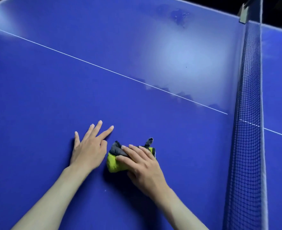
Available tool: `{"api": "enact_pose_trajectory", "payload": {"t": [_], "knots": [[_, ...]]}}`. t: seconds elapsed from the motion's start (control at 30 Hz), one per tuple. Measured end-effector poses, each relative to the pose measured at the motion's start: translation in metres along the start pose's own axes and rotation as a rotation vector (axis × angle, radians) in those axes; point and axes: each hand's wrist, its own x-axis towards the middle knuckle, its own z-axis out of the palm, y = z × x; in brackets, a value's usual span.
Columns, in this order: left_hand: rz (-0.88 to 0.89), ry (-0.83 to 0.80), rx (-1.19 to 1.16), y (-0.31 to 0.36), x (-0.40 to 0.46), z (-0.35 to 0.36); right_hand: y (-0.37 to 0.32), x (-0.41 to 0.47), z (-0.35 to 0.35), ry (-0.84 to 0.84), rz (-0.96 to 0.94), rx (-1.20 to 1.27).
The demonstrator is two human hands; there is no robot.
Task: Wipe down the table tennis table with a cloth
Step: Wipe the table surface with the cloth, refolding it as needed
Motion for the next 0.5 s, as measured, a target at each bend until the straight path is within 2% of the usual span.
{"api": "enact_pose_trajectory", "payload": {"t": [0.03,0.1,0.23,0.3,0.4,0.5], "knots": [[-0.002,0.007,-0.008,0.000,-0.001,0.001,0.022,-0.001,-0.007,0.014,-0.030,-0.026],[-0.012,0.023,-0.053,0.002,-0.001,0.002,0.078,0.003,-0.027,0.109,0.081,-0.056],[-0.032,0.055,-0.124,0.004,-0.001,0.005,0.201,0.006,-0.085,0.339,0.621,-0.041],[-0.030,0.071,-0.132,0.004,0.000,0.007,0.229,0.005,-0.101,0.418,0.841,0.000],[-0.025,0.076,-0.146,0.004,0.001,0.007,0.209,0.010,-0.090,0.516,0.954,0.031],[-0.068,0.126,-0.103,0.013,-0.001,0.007,0.142,0.000,-0.060,0.510,0.855,0.057]]}}
